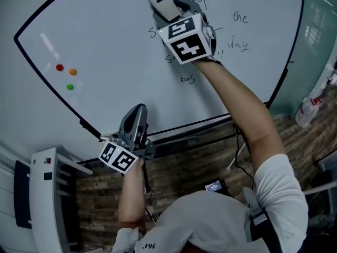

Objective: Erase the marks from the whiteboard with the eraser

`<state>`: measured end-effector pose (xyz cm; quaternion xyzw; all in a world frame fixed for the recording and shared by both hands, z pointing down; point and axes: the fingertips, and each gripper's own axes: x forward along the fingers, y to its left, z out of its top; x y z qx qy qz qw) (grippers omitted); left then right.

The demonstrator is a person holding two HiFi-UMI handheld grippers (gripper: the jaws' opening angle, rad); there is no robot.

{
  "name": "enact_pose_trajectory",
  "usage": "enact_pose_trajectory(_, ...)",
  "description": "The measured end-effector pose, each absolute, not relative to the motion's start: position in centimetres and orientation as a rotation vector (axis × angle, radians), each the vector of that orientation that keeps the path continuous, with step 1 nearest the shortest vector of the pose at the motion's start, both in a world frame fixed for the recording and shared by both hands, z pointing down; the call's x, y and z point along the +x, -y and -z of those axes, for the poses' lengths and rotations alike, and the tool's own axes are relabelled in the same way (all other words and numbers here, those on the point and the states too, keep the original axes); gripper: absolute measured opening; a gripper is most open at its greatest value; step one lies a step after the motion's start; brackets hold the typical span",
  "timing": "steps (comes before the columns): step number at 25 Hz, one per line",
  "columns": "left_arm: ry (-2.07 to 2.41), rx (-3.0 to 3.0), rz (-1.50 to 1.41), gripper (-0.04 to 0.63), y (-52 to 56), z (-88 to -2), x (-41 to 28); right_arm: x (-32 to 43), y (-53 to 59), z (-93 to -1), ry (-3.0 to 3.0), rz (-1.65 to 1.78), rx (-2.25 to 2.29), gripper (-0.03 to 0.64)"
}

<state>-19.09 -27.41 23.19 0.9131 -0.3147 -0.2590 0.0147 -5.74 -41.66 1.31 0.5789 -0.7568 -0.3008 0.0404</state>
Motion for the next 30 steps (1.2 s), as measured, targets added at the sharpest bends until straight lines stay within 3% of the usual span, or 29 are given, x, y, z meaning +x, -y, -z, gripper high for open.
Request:
enact_pose_trajectory(15, 0.886, 2.851, 0.731, 0.006, 27.3, -24.7, -19.9, -5.7, 43.3, -1.3, 2.164, 0.924, 1.93, 0.267)
enact_pose_trajectory(30, 0.883, 2.852, 0.742, 0.006, 27.5, -24.4, -14.8, -4.0, 43.3, -0.8, 2.201, 0.793, 1.951, 0.268)
